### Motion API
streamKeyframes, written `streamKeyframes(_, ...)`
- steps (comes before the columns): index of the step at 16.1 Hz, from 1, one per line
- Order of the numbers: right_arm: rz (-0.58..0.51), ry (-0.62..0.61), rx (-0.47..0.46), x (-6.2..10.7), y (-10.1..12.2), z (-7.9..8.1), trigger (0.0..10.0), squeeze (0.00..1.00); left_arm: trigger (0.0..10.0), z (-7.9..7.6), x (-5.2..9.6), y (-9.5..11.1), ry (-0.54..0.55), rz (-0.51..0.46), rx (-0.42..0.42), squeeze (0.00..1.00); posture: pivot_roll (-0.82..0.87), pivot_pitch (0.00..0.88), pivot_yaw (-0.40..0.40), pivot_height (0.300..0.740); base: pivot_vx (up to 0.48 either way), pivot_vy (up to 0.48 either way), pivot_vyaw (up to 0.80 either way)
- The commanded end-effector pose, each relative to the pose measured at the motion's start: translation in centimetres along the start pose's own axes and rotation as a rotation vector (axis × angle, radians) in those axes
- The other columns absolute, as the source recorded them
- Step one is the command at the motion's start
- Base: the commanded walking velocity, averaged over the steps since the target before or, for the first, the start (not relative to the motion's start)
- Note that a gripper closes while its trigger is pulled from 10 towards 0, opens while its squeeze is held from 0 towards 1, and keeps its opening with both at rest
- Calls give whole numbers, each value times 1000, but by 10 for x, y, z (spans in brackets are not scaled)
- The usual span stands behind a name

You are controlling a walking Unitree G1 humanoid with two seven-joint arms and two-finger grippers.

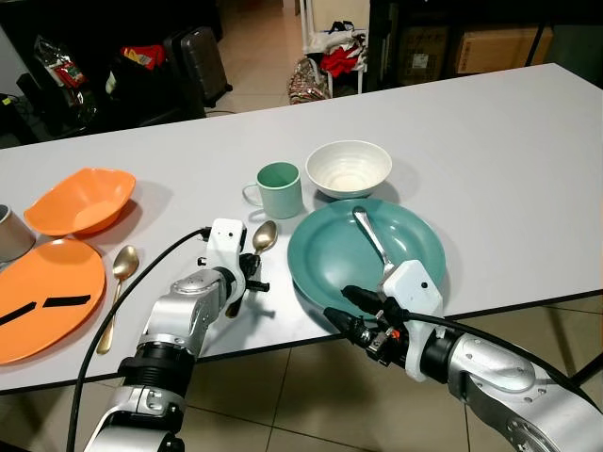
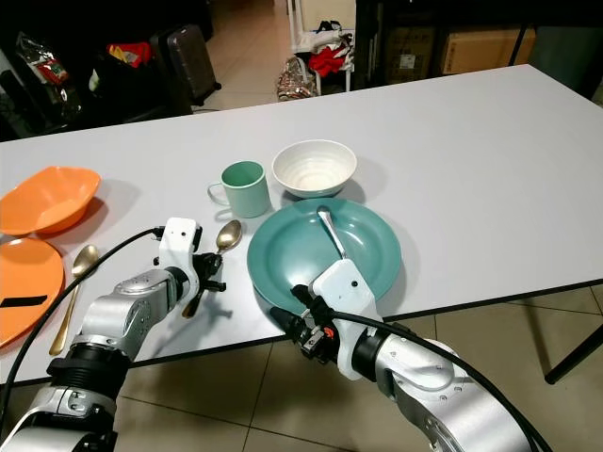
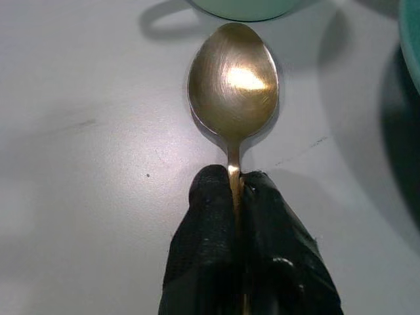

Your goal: Setting the table

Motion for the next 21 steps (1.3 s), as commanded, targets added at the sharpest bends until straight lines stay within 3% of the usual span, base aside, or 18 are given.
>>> streamKeyframes(1, -31, 31, 16, 1, 8, 6, 10000, 0, 0, 6, 2, -11, 12, 40, 23, 0, -159, 0, 141, 740, 0, 0, 0)
streamKeyframes(5, -36, 42, 17, -1, 9, 6, 10000, 0, 0, 7, 10, -9, 8, -14, 53, 0, -155, 0, 132, 740, 0, 0, 0)
streamKeyframes(8, -47, 43, 22, -1, 11, 5, 10000, 0, 0, 9, 23, -2, 14, -61, 59, 0, -157, 0, 132, 740, 0, 0, 0)
streamKeyframes(10, -67, 13, 17, 0, 14, 1, 10000, 0, 0, 8, 47, 9, 17, -154, 52, 0, -152, 0, 127, 740, 0, 0, 0)
streamKeyframes(11, -96, -41, 5, -1, 17, -3, 10000, 0, 0, 3, 75, 20, 25, -281, 51, 0, -143, 0, 119, 740, 0, 0, 0)
streamKeyframes(12, -112, -79, -7, -1, 18, -5, 10000, 0, 902, -1, 94, 25, 38, -371, 59, 0, -138, 0, 114, 740, 0, 0, 0)
streamKeyframes(13, -115, -88, -13, -1, 18, -5, 10000, 0, 902, -2, 100, 27, 43, -399, 61, 0, -138, 0, 114, 740, 0, 0, 0)
streamKeyframes(14, -127, -117, -22, -2, 19, -7, 10000, 0, 10000, -6, 112, 28, 50, -455, 67, 0, -124, 0, 97, 740, 0, 0, 0)
streamKeyframes(21, -140, -341, 19, -2, 21, -45, 10000, 0, 10000, -21, 124, 34, 117, -512, -30, 0, -100, 0, 64, 740, 0, -37, 57)
Point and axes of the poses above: a point about 5 cm out from each wrist's last joint towards the gripper, its own x axis pointing back from the gripper into the wrist, its own y axis along the axis of the wrist's last joint, z = x × y, the point moved 4 cm from there along -x, pointing out of the wrist towards the gripper, and after that the axes turned 10 degrees about x, right-handed, at the moved point
